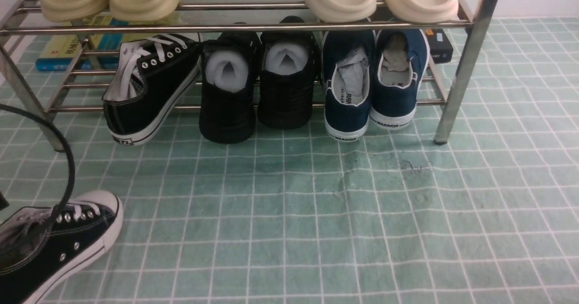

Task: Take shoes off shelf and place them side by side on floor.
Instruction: 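Set the held shoe down on the floor in front of the rack with the left gripper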

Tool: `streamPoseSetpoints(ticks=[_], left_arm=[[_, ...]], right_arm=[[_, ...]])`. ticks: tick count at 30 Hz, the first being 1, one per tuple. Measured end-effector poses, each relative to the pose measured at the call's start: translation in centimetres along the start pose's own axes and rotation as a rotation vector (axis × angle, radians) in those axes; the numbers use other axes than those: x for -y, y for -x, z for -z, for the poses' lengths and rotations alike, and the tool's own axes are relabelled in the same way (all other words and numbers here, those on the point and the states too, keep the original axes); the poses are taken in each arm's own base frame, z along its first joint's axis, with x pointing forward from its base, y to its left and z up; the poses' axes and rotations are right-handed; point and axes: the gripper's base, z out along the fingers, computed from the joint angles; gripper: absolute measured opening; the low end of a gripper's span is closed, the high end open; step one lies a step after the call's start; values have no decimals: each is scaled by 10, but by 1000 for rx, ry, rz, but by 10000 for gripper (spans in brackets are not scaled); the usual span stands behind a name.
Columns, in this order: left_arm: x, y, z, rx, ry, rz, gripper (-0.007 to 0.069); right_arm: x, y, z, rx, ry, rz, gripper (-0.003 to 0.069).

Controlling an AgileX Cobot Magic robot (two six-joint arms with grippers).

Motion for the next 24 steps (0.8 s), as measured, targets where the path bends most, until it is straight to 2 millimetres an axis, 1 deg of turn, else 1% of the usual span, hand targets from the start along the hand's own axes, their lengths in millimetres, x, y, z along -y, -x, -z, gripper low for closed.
streamPoseSetpoints(ticks=[3,6,14,15,18,20,24], left_arm=[[3,-4,-12,18,-42,49,24],[5,-4,-16,38,-82,80,25],[12,-2,-16,48,-154,117,34],[13,-2,-18,39,-151,118,37],[15,-1,-24,22,-136,106,43],[18,0,-32,-10,-111,65,55],[25,-1,-43,-66,-109,6,99]], right_arm=[[0,0,0,0,0,0,238],[0,0,0,0,0,0,238],[0,0,0,0,0,0,238],[0,0,0,0,0,0,238],[0,0,0,0,0,0,238],[0,0,0,0,0,0,238],[0,0,0,0,0,0,238]])
